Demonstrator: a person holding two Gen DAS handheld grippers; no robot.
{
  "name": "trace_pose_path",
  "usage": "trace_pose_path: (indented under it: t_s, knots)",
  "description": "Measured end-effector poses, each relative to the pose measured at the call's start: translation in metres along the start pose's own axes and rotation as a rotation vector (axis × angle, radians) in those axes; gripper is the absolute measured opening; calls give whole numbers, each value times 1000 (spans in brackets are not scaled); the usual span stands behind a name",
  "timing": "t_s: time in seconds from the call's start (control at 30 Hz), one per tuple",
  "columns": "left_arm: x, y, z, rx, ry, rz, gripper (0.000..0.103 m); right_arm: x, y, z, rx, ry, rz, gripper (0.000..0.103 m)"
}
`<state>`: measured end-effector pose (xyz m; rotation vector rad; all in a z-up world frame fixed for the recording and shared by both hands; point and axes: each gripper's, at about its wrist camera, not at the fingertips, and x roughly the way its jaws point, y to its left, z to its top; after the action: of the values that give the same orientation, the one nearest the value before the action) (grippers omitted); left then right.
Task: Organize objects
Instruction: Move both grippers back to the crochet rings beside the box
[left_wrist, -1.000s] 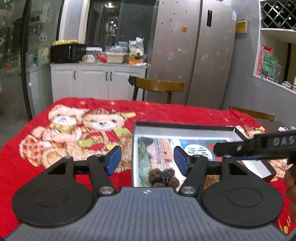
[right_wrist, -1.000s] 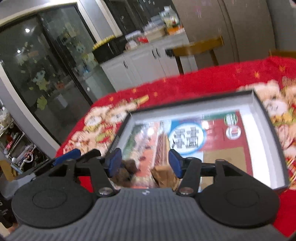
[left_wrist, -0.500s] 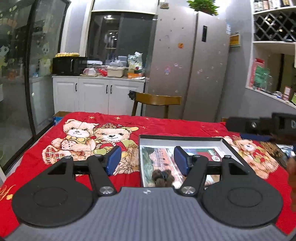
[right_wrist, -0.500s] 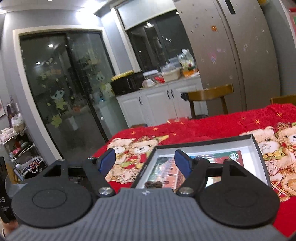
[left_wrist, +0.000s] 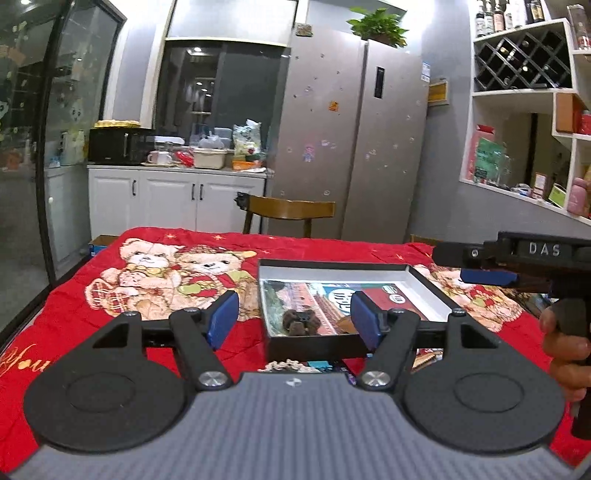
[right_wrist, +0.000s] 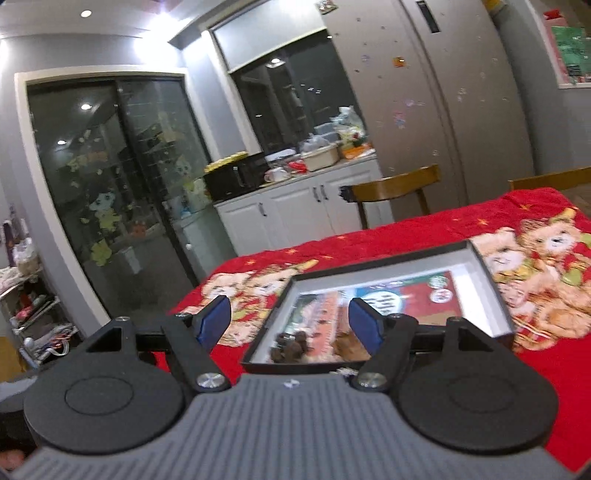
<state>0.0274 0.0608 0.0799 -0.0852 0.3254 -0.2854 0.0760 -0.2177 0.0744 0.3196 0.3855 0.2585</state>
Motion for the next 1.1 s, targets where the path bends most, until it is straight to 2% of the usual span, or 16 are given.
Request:
trace_pose_path:
  t_s: [0.17,0.33,0.47,0.77,0.93,1.1]
  knots:
    - [8,-3,-2,-1,17,-18,72,-3,-9,-7,14,9,-7,81]
    - [10,-1,-5,15,20,14,72,-1,3,-17,-43,38,62,80]
    - [14,1,-13,19,52,22,72,7,15,-27,-50,74,107,77]
    - [37,-6,-47,81,116,13,72,28,21,-50,-61,125,134,61]
    - [51,-11,-64,109,125,10,72,40,18,-63,-44,185,171,44]
    - [58,-13,-70,144,150,7,71,49,18,-76,-61,240,181,43]
